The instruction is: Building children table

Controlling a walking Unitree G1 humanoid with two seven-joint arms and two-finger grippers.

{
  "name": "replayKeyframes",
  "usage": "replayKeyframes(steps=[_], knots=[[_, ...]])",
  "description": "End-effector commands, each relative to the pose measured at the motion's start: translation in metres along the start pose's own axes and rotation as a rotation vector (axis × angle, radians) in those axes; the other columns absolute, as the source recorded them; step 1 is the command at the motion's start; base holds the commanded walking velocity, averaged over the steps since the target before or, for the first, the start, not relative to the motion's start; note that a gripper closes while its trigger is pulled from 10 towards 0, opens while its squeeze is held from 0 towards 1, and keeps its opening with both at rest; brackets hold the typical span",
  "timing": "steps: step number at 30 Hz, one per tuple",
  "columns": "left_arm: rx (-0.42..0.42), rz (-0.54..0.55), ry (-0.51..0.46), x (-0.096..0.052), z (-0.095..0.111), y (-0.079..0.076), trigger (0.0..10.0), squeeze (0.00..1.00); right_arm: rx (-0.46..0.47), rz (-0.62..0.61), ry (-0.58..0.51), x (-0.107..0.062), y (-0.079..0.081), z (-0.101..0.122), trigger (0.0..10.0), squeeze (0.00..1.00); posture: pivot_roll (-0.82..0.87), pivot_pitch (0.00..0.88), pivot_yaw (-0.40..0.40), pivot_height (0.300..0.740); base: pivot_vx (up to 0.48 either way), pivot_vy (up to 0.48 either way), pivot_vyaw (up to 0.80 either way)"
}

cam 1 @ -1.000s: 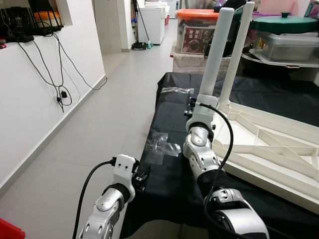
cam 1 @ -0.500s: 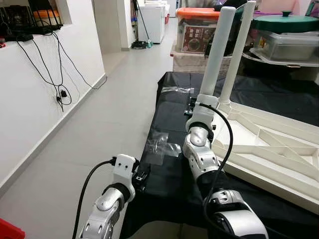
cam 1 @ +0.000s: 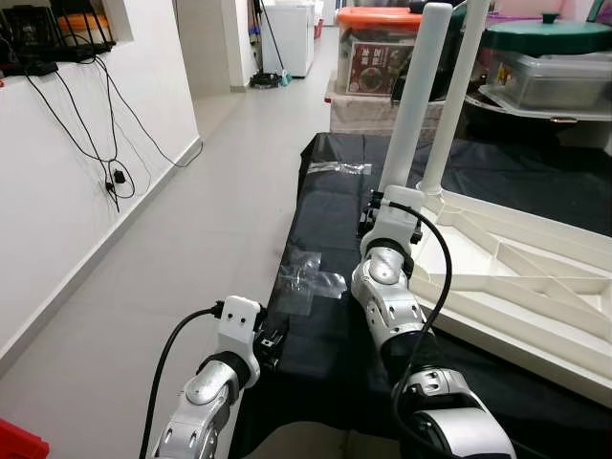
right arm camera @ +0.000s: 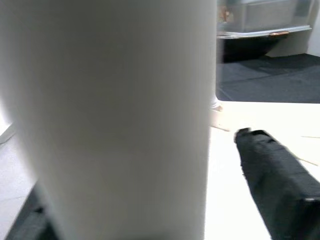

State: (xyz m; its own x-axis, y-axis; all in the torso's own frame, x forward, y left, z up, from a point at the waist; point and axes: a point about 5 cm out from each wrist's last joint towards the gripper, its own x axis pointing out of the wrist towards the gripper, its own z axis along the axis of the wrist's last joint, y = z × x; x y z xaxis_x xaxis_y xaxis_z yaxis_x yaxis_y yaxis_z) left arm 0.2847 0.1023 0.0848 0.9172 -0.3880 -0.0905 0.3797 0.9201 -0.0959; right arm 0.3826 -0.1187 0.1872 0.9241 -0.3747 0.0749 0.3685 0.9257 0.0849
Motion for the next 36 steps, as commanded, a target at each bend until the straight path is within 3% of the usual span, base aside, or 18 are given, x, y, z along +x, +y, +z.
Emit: replayKeyframes(steps=[1,7,9,10,12,15,16,17,19,20,22,26,28,29,30,34,35,36], knots=[[-0.004,0.007,0.008,-0.002,-0.001,0.001,10.0,0.00,0.015,-0.012,-0.018,0.004,-0.006,0.004,10.0,0.00,0.03,0.000,0.021,0.740,0.000,0.000,0.00],[0.005,0.003,0.012,-0.003,-0.001,0.003,10.0,0.00,0.078,0.131,-0.058,0.013,0.000,0.020,10.0,0.00,0.05,0.000,0.004,0.740,0.000,0.000,0.00],[0.006,0.009,0.011,-0.003,-0.001,0.002,10.0,0.00,0.099,0.274,-0.075,0.021,0.001,0.030,10.0,0.00,0.05,0.000,-0.003,0.740,0.000,0.000,0.00],[0.006,0.009,0.011,-0.003,-0.001,0.002,10.0,0.00,0.099,0.274,-0.075,0.021,0.001,0.030,10.0,0.00,0.05,0.000,-0.003,0.740,0.000,0.000,0.00],[0.003,0.012,0.007,-0.003,0.000,0.000,10.0,0.00,0.093,0.493,-0.065,0.030,0.001,0.039,10.0,0.00,0.05,0.000,-0.021,0.740,0.000,0.000,0.00],[0.002,0.011,0.005,-0.003,0.000,-0.001,10.0,0.00,0.089,0.614,-0.051,0.034,0.000,0.043,10.0,0.00,0.05,0.000,-0.024,0.740,0.000,0.000,0.00],[0.001,0.010,0.004,-0.002,0.000,-0.001,10.0,0.00,0.083,0.741,-0.040,0.035,0.000,0.048,10.0,0.00,0.05,0.000,-0.028,0.740,0.000,0.000,0.00],[0.001,0.010,0.004,-0.002,0.000,-0.001,10.0,0.00,0.083,0.741,-0.040,0.035,0.000,0.048,10.0,0.00,0.05,0.000,-0.028,0.740,0.000,0.000,0.00],[-0.001,0.009,0.004,-0.002,0.000,-0.002,10.0,0.00,0.080,0.983,-0.012,0.032,0.003,0.055,10.0,0.00,0.06,0.000,-0.037,0.740,0.000,0.000,0.00],[-0.001,0.009,0.004,-0.002,0.000,-0.002,10.0,0.00,0.080,0.983,-0.012,0.032,0.003,0.055,10.0,0.00,0.06,0.000,-0.037,0.740,0.000,0.000,0.00],[-0.001,0.009,0.002,-0.002,0.000,-0.002,10.0,0.00,0.066,1.217,0.017,0.024,0.008,0.057,10.0,0.00,0.07,0.000,-0.046,0.740,0.000,0.000,0.00],[-0.002,0.010,0.002,-0.002,0.000,-0.003,10.0,0.00,0.050,1.312,0.021,0.019,0.009,0.057,10.0,0.00,0.07,0.000,-0.049,0.740,0.000,0.000,0.00],[0.002,0.011,0.000,-0.002,0.000,-0.004,10.0,0.00,0.028,1.542,0.089,0.007,0.017,0.049,10.0,0.00,0.09,0.000,-0.068,0.740,0.000,0.000,0.00],[0.002,0.011,0.000,-0.002,0.000,-0.004,10.0,0.00,0.028,1.542,0.089,0.007,0.017,0.049,10.0,0.00,0.09,0.000,-0.068,0.740,0.000,0.000,0.00],[0.006,0.006,-0.012,-0.004,0.002,-0.005,10.0,0.00,-0.009,1.660,0.147,-0.002,0.023,0.040,10.0,0.00,0.10,0.000,-0.070,0.740,0.000,0.000,0.00],[0.020,-0.013,-0.047,-0.006,0.006,-0.007,10.0,0.00,-0.028,1.679,0.162,-0.004,0.025,0.036,10.0,0.00,0.10,0.000,-0.069,0.740,0.000,0.000,0.00],[0.064,-0.075,-0.130,-0.011,0.015,-0.017,10.0,0.00,-0.039,1.684,0.185,-0.007,0.025,0.028,7.6,0.00,0.10,0.000,-0.068,0.740,0.000,0.000,0.00],[0.064,-0.075,-0.130,-0.011,0.015,-0.017,10.0,0.00,-0.039,1.684,0.185,-0.007,0.025,0.028,7.6,0.00,0.10,0.000,-0.068,0.740,0.000,0.000,0.00]])
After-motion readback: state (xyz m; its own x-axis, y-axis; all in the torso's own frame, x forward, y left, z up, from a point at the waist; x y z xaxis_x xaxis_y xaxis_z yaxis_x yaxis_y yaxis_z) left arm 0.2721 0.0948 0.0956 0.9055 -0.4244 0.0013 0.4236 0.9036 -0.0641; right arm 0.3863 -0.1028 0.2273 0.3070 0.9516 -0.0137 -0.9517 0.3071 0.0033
